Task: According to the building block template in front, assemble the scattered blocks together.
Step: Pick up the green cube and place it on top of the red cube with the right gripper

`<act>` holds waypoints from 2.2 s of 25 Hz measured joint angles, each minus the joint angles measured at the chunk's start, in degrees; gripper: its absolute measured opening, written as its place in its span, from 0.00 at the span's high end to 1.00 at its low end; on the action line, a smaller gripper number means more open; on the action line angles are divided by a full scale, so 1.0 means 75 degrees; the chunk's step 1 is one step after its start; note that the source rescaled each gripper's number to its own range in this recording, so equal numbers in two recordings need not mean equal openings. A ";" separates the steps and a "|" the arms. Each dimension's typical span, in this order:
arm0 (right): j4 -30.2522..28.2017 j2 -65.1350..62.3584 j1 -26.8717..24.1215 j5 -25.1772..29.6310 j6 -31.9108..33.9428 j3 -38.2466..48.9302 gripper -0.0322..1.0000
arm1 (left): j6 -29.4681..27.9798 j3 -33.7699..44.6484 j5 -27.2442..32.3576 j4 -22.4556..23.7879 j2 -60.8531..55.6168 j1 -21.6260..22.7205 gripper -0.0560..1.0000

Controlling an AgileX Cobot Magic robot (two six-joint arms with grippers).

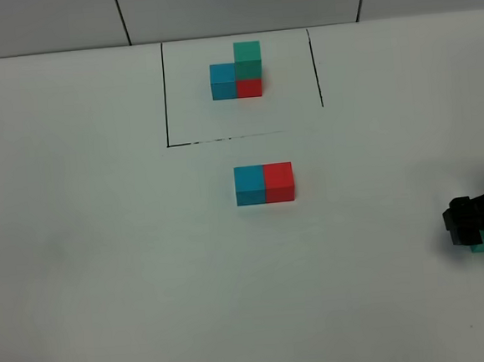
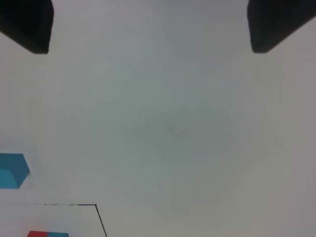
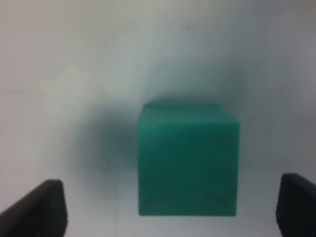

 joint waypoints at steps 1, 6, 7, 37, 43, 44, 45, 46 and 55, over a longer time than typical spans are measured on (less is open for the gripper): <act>0.0000 0.0016 0.0000 0.0000 0.0000 0.0000 0.26 | 0.0000 0.0000 0.0000 0.0000 0.0000 0.0000 0.23; 0.0000 0.0133 0.0000 0.0000 -0.0008 0.0000 0.27 | 0.0000 0.0000 0.0000 0.0000 0.0000 0.0000 0.23; 0.0000 0.0133 0.0000 -0.0009 -0.0014 0.0000 0.27 | 0.0000 0.0000 0.0000 0.0000 0.0000 0.0000 0.23; -0.0007 0.0917 0.0000 -0.0579 -0.0159 -0.0087 0.27 | 0.0000 0.0000 0.0000 0.0000 0.0000 0.0000 0.23; -0.0007 0.0936 0.0000 -0.0623 -0.0159 -0.0087 0.44 | 0.0000 0.0000 0.0000 0.0000 0.0000 0.0000 0.23; -0.0007 0.0936 0.0000 -0.0623 -0.0159 -0.0087 0.48 | 0.0000 0.0000 0.0000 0.0000 0.0000 0.0000 0.23; -0.0007 0.0936 0.0000 -0.0633 -0.0159 -0.0087 0.53 | 0.0000 0.0000 0.0000 0.0000 0.0000 0.0000 0.23; -0.0007 0.0936 0.0000 -0.0646 -0.0159 -0.0087 0.59 | 0.0000 0.0000 0.0000 0.0000 0.0000 0.0000 0.23; -0.0007 0.0944 0.0000 -0.0658 -0.0197 -0.0165 0.96 | 0.0000 0.0000 0.0000 0.0000 0.0000 0.0000 0.23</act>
